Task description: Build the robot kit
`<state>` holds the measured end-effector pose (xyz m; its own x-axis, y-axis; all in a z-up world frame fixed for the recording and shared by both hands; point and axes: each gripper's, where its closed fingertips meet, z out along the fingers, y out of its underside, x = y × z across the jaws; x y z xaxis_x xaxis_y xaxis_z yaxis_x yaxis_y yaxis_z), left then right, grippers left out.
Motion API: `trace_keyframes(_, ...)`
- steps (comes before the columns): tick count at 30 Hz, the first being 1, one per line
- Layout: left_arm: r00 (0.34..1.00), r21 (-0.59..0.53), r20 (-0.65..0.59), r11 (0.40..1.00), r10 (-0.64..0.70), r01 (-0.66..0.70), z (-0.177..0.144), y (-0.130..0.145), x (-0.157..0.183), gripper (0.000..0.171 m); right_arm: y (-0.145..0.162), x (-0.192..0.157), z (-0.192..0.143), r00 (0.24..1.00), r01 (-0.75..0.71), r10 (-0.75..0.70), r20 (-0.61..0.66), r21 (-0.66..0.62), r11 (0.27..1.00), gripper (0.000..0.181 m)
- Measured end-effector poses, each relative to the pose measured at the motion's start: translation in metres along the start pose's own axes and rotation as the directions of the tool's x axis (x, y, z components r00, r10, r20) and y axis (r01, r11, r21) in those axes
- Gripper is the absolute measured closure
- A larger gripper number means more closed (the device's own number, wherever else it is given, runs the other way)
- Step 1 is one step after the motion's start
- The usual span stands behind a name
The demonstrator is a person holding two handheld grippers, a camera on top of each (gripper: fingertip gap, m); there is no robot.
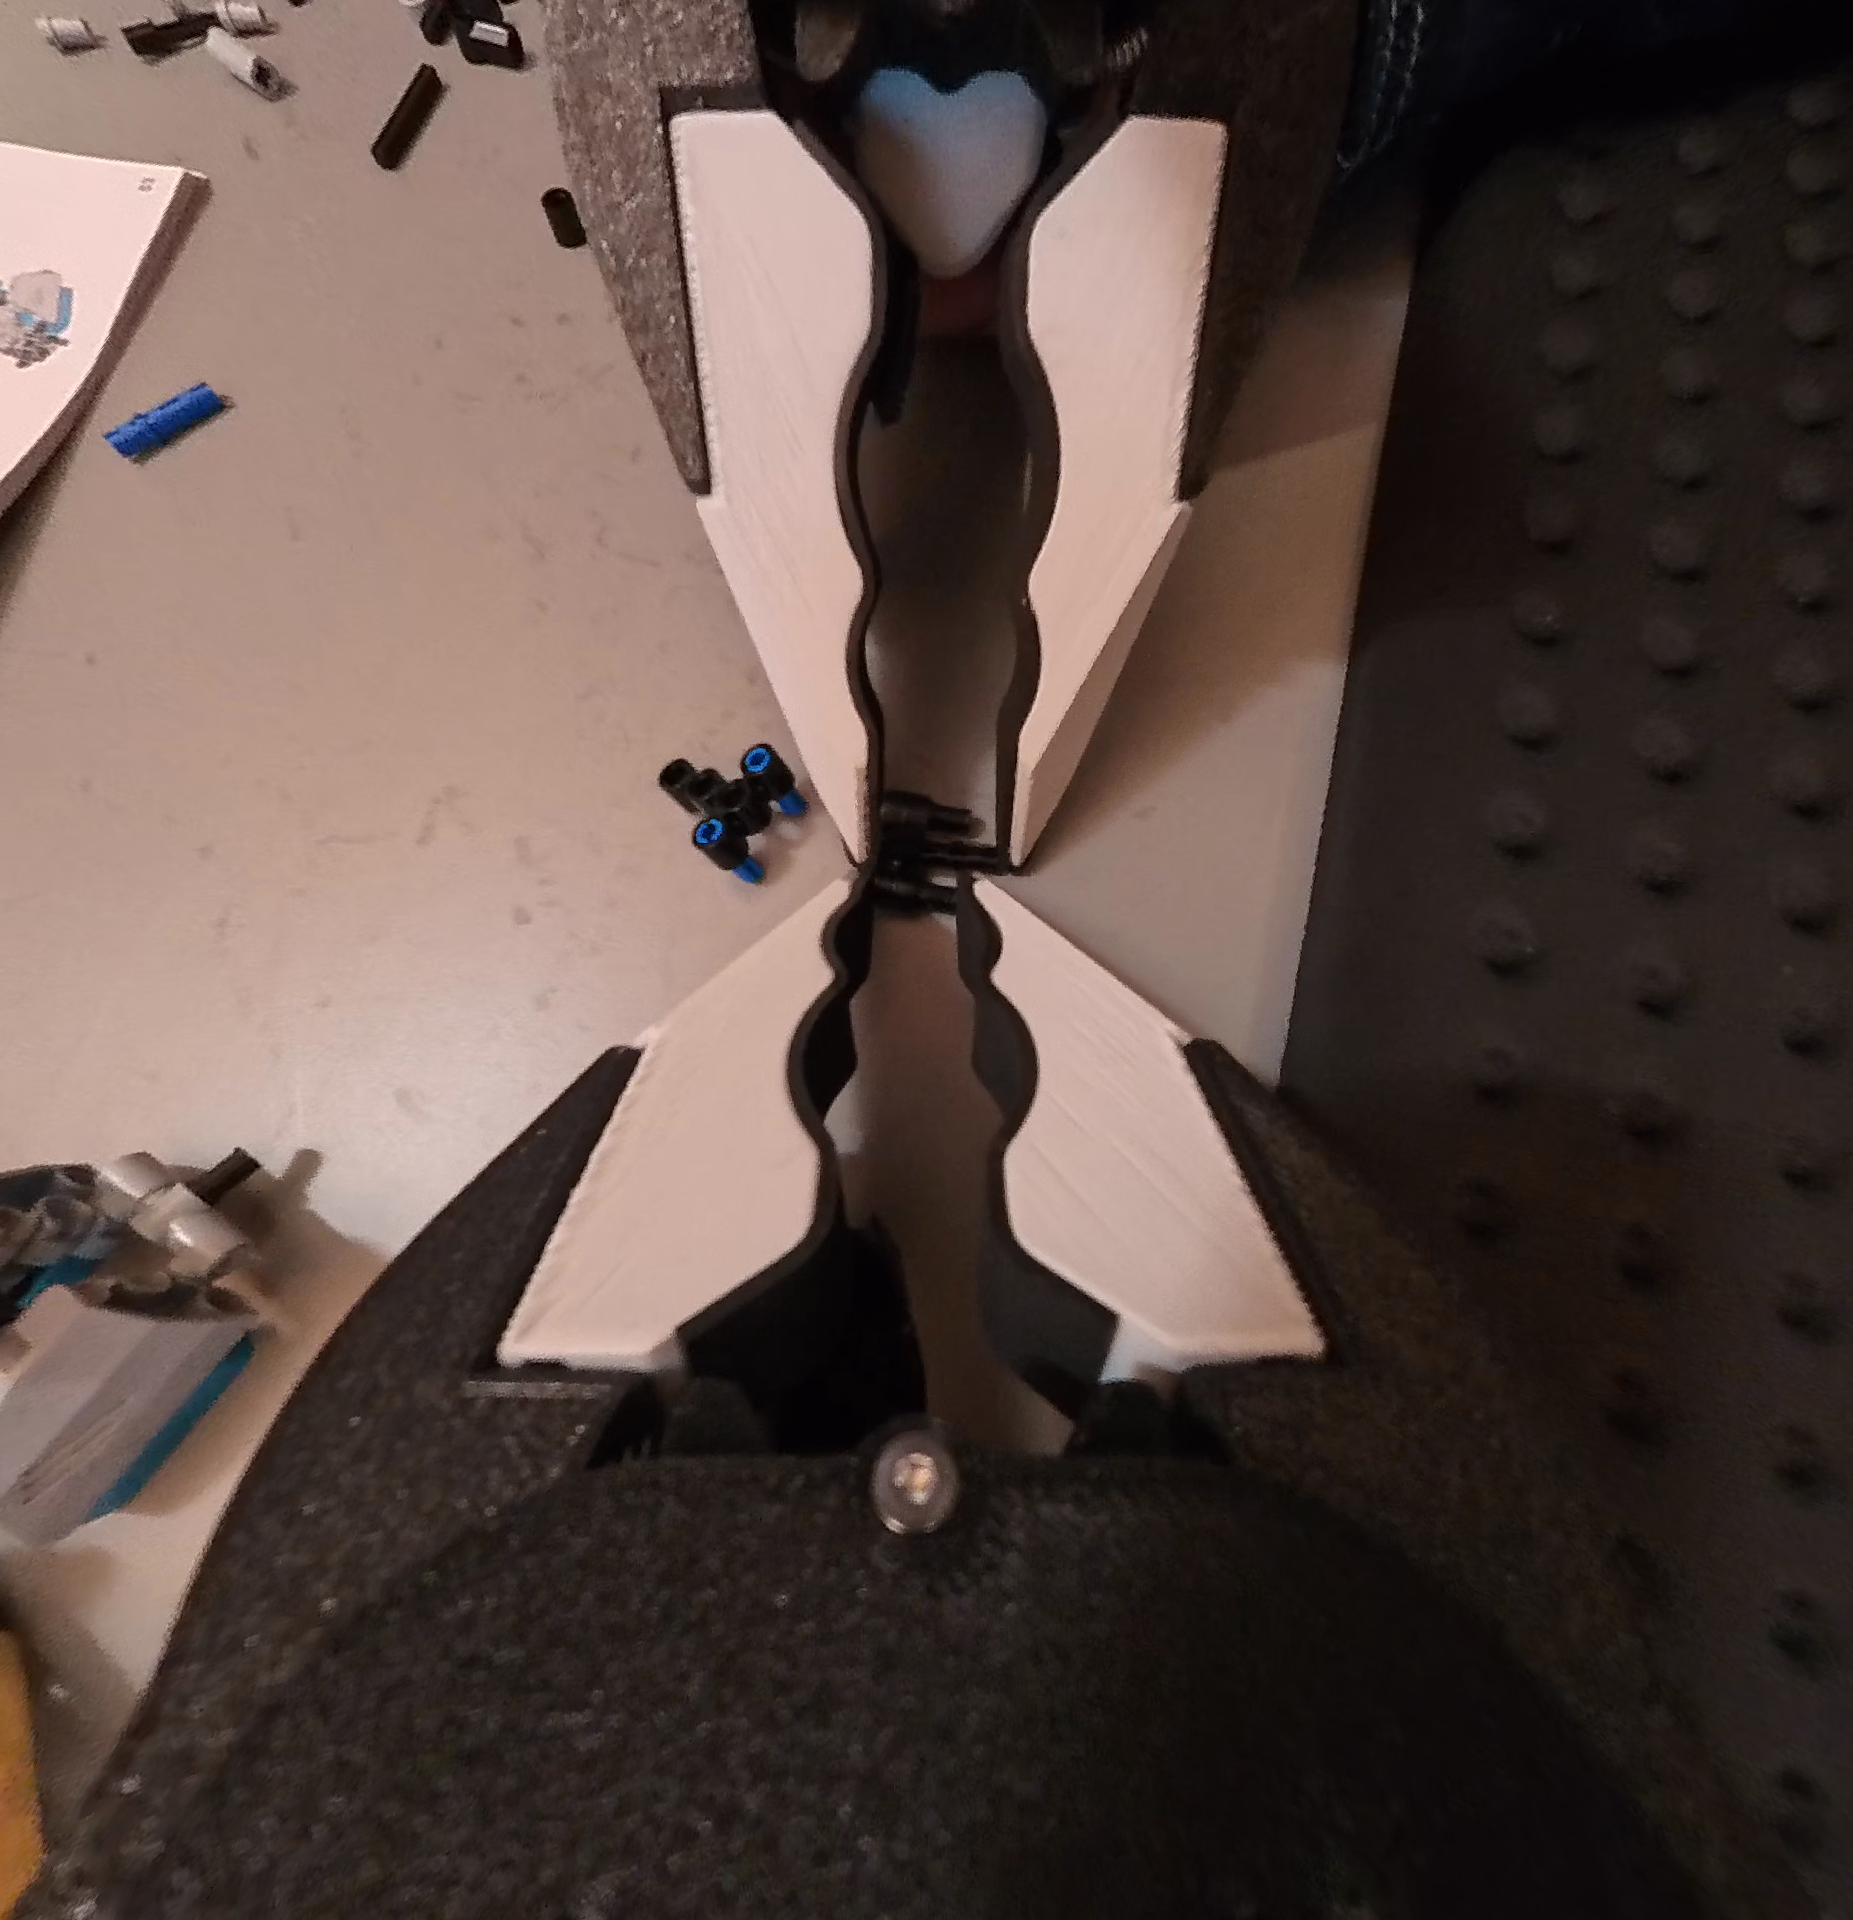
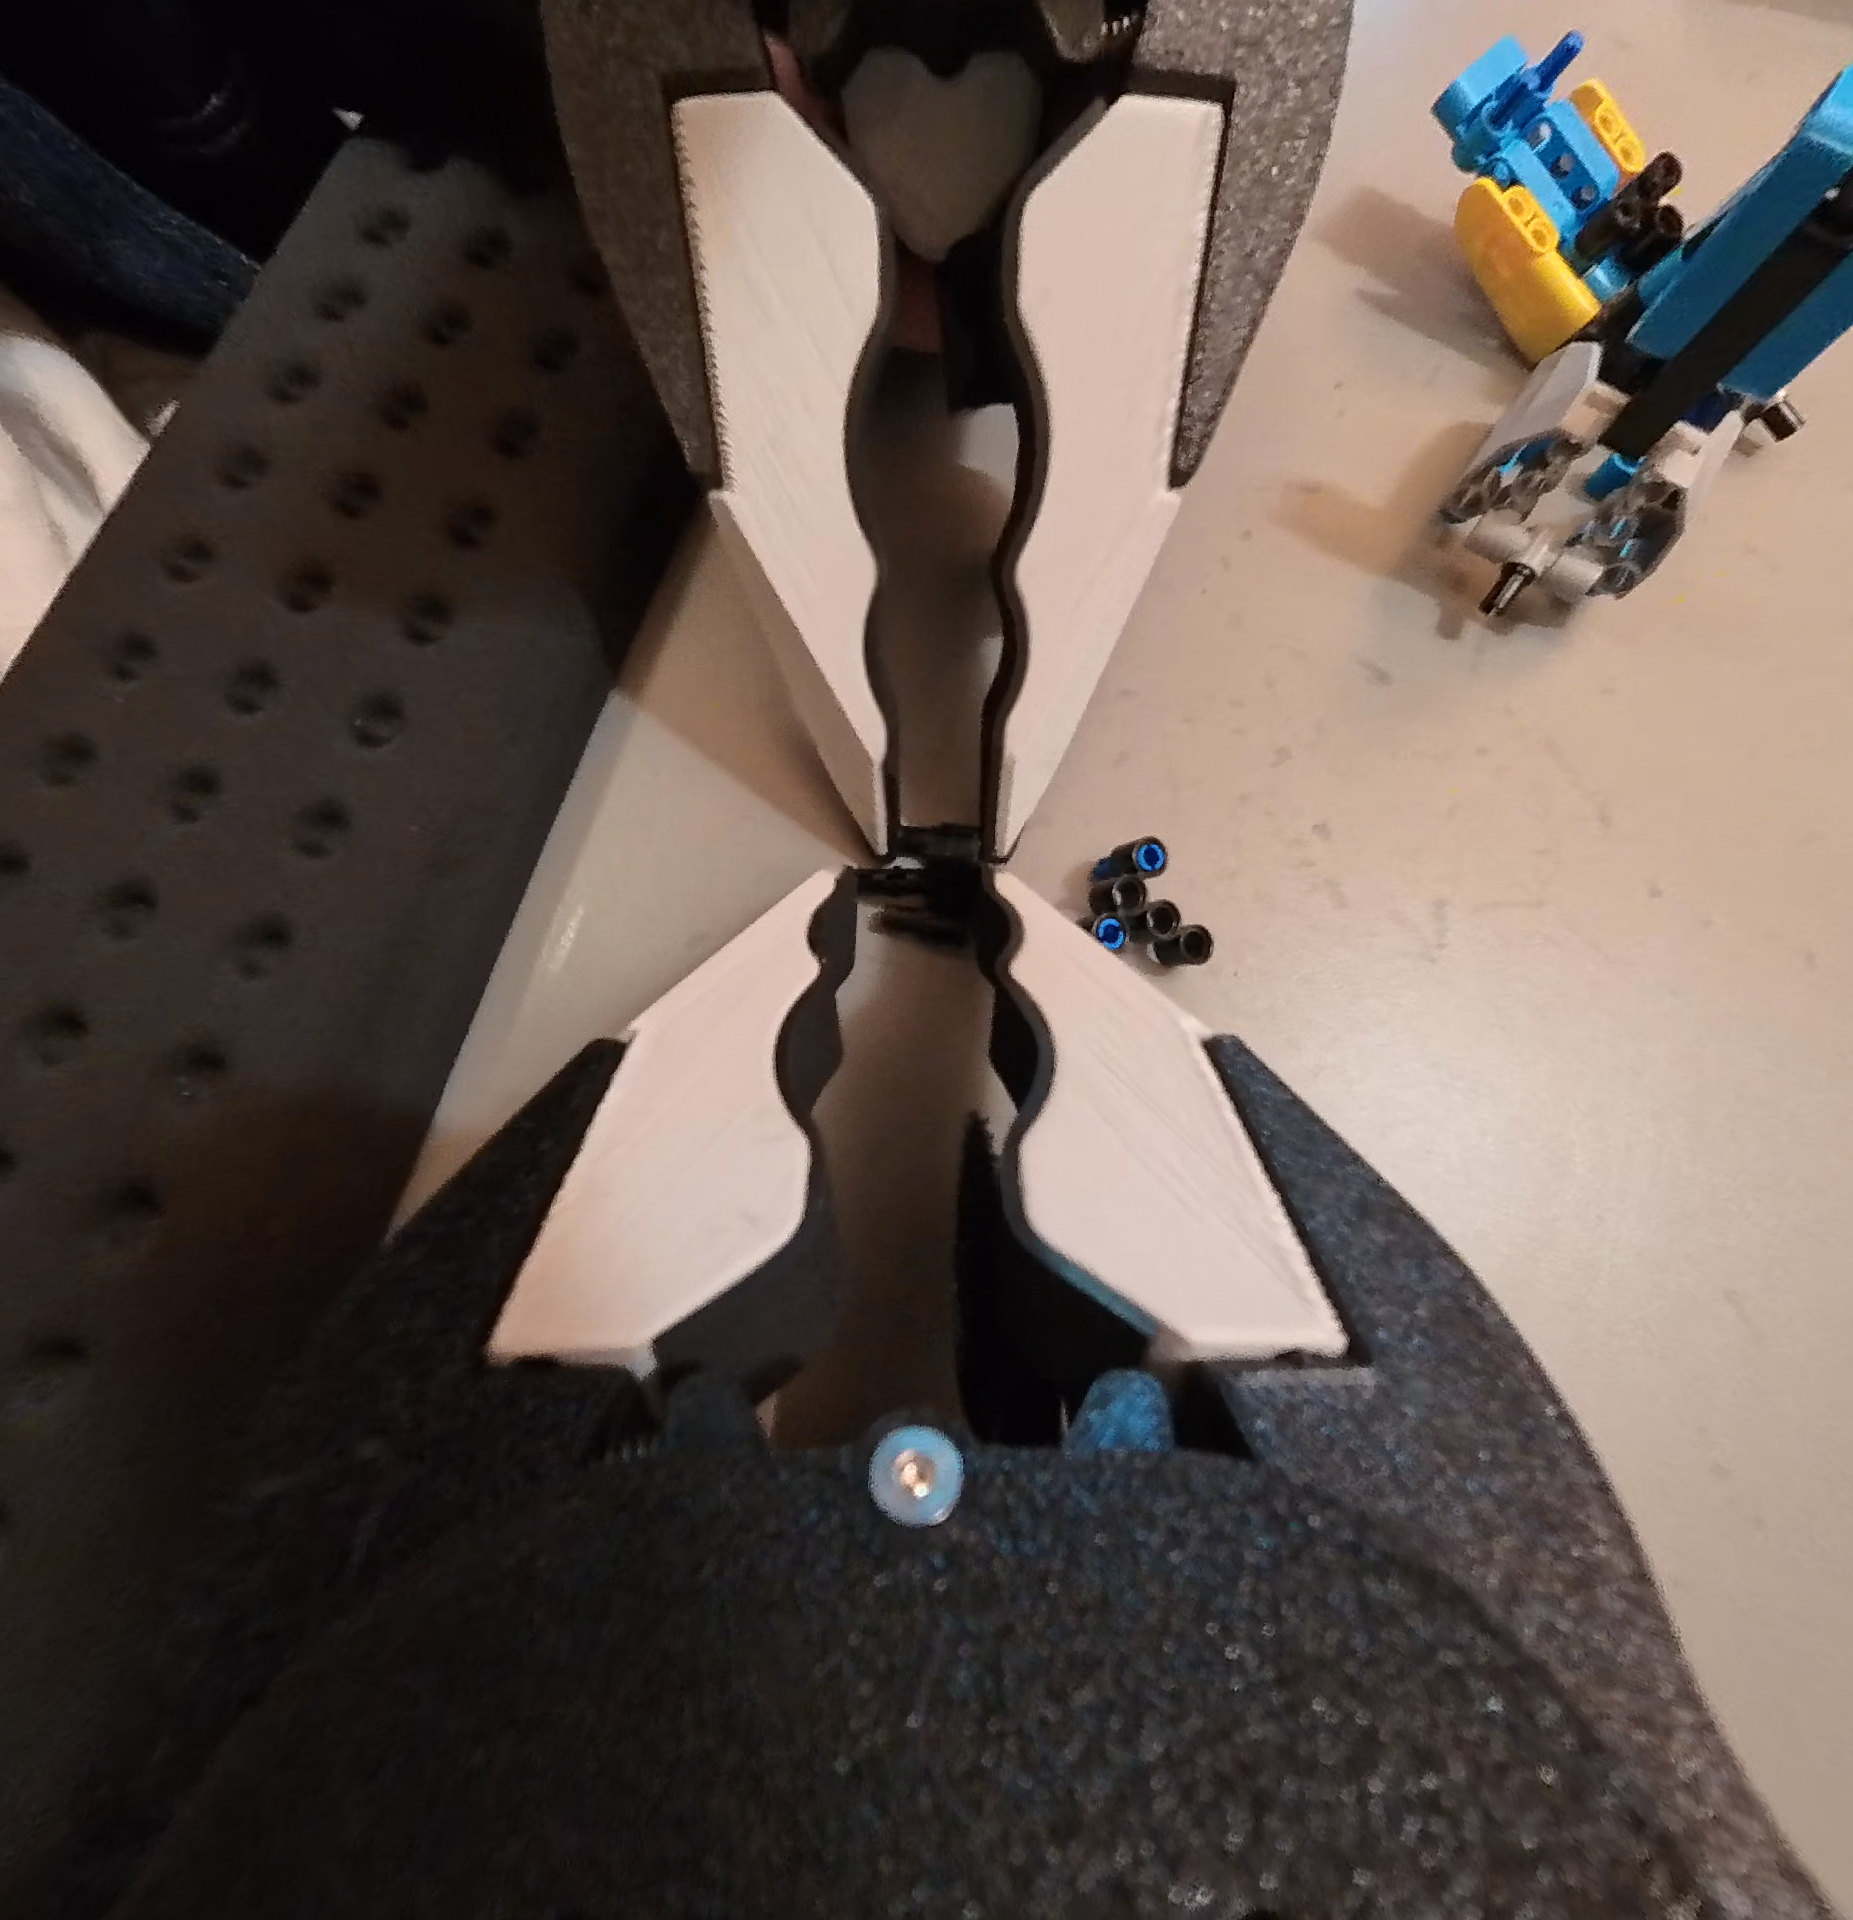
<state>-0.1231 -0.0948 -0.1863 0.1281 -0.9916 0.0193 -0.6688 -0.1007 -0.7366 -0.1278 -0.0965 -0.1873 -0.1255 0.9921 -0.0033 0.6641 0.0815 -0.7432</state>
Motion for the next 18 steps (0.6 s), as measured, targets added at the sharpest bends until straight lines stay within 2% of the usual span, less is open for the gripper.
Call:
trace_keyframes(9,0.995,0.001,0.073,0.998,0.063,-0.063,0.0002,-0.0008,-0.0025,0.156,-0.0001,0.0018,-0.0006,1.000,0.016,-0.016,-0.024,0.002,1.000,0.158)
trace_keyframes(18,0.995,0.003,0.082,0.998,0.062,-0.062,-0.0002,-0.0010,-0.0038,0.156,0.0000,0.0025,-0.0007,1.000,0.008,-0.008,-0.023,0.004,1.000,0.156)
